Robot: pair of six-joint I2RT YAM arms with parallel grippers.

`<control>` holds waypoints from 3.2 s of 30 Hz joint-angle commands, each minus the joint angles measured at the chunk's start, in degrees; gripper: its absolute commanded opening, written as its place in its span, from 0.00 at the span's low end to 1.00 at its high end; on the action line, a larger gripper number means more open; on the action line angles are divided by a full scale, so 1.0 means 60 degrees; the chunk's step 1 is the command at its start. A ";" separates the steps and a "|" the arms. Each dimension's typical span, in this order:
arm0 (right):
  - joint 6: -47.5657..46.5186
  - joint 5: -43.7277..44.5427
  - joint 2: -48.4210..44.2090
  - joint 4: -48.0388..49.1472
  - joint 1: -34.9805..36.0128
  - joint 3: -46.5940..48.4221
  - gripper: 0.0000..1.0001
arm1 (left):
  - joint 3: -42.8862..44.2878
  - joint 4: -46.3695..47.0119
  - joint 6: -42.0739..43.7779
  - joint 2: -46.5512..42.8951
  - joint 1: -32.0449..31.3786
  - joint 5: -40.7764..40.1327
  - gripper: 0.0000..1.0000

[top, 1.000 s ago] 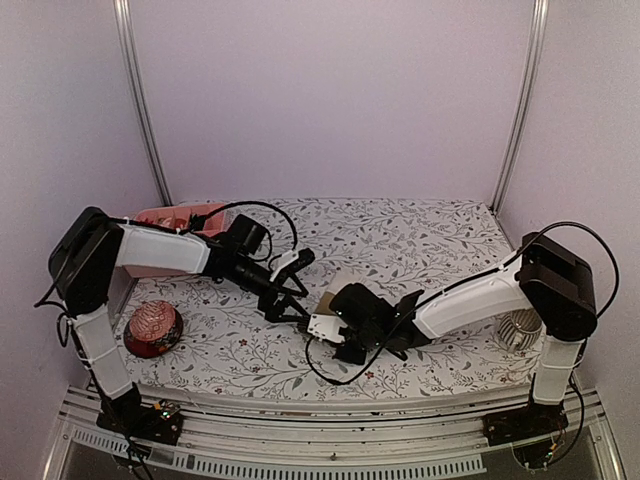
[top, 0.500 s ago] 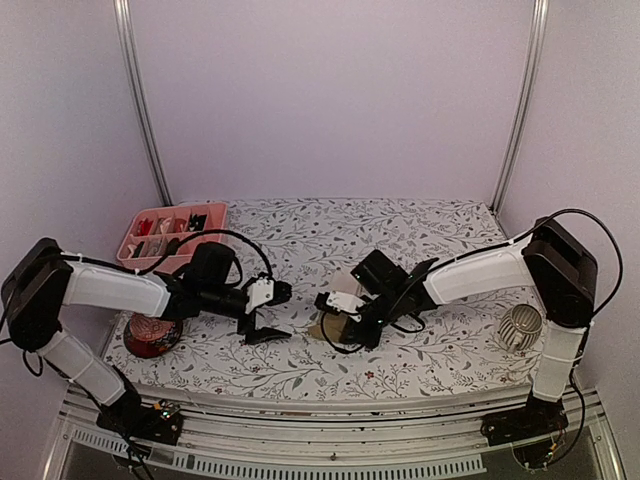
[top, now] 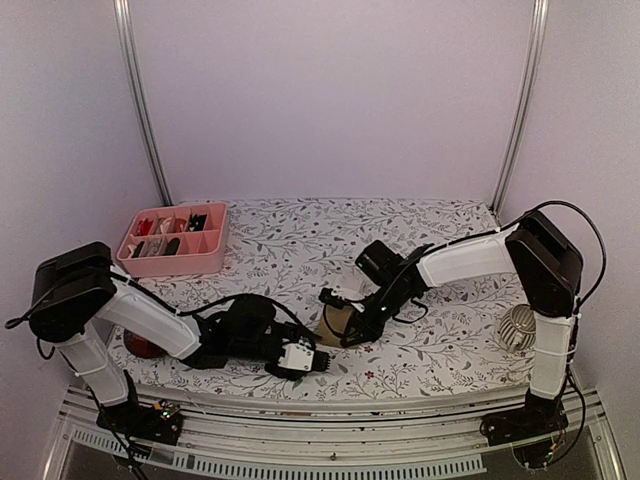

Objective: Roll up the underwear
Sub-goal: Roll the underwear at the center of the board.

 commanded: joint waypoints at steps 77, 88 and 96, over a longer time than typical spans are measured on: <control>-0.3100 1.0442 -0.4205 0.4697 0.5295 -0.4469 0.64 | 0.9057 -1.1222 -0.2917 0.6220 0.2381 0.5280 0.00; -0.3749 1.0902 -0.2153 0.4933 0.4320 -0.3925 0.51 | 0.9542 -1.1886 -0.2787 0.6598 0.2411 0.5237 0.00; -0.3764 1.1035 -0.1469 0.5146 0.3918 -0.3895 0.45 | 0.9511 -1.1962 -0.2669 0.6629 0.2411 0.5194 0.00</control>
